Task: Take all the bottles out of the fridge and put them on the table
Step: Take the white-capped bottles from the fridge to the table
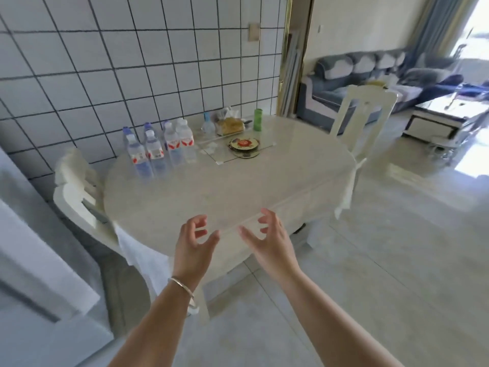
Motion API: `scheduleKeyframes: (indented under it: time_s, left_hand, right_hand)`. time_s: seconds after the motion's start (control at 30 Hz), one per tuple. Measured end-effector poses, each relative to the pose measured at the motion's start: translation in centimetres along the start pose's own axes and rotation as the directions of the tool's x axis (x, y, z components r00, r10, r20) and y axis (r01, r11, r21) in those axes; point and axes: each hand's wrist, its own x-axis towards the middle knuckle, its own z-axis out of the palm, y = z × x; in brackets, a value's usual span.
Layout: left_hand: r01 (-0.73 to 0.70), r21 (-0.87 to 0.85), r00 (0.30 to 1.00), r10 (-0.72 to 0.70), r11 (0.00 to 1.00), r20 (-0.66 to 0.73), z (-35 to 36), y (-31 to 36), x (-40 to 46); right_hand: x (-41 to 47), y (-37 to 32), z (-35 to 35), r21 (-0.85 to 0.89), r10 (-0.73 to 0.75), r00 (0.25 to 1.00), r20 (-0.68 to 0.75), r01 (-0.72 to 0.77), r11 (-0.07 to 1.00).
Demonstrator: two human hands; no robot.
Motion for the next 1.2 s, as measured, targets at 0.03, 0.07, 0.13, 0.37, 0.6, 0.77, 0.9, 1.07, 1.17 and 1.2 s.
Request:
scheduleKeyframes:
  time_s: [0.03, 0.07, 0.13, 0.37, 0.6, 0.77, 0.9, 1.07, 1.17, 1.2]
  left_hand:
    - [-0.014, -0.004, 1.000, 0.014, 1.000, 0.013, -0.4, 0.5, -1.3]
    - [-0.026, -0.005, 1.000, 0.026, 1.000, 0.018, -0.9, 0.8, -2.6]
    - [-0.052, 0.012, 0.999, 0.052, 0.999, 0.015, -2.0, 1.5, -5.4]
    - [-0.064, -0.013, 0.989, 0.062, 0.998, -0.133, -7.9, 3.8, -14.5]
    - [0.033, -0.060, 0.961, -0.048, 0.998, -0.274, -16.4, 2.0, -22.8]
    - [0.065, -0.128, 0.922, -0.109, 0.990, -0.372, -23.1, 0.2, -25.9]
    - [0.085, -0.228, 0.880, -0.181, 0.970, -0.439, -30.0, -1.8, -26.1]
    - [0.082, -0.275, 0.847, -0.213, 0.958, -0.487, -41.2, -5.2, -24.6]
    - [0.077, -0.279, 0.847, -0.210, 0.957, -0.488, -48.0, -7.4, -23.2]
    - [0.074, -0.278, 0.846, -0.208, 0.958, -0.491, -50.1, -8.0, -22.5]
  right_hand:
    - [-1.4, 0.0, -0.6, -0.005, -0.008, 1.000, -0.006, 0.008, 1.000]
    - [-2.8, 0.0, -1.1, -0.005, -0.014, 1.000, -0.017, 0.014, 1.000]
    - [-5.6, -0.2, -1.7, 0.005, -0.015, 1.000, -0.027, 0.015, 1.000]
    - [-14.2, -3.9, -1.3, 0.024, -0.161, 0.983, 0.085, 0.159, 0.987]
    - [-22.8, -7.1, 3.2, 0.115, -0.264, 0.933, 0.244, 0.242, 0.963]
    - [-27.1, -9.8, 7.8, 0.120, -0.304, 0.883, 0.359, 0.279, 0.953]
    - [-30.0, -13.0, 14.5, 0.053, -0.385, 0.793, 0.472, 0.410, 0.910]
    - [-32.3, -20.3, 24.7, 0.128, -0.405, 0.748, 0.525, 0.402, 0.907]
    - [-32.4, -25.5, 30.7, 0.169, -0.391, 0.757, 0.523, 0.357, 0.918]
    - [-32.2, -27.0, 32.5, 0.184, -0.390, 0.759, 0.522, 0.347, 0.920]
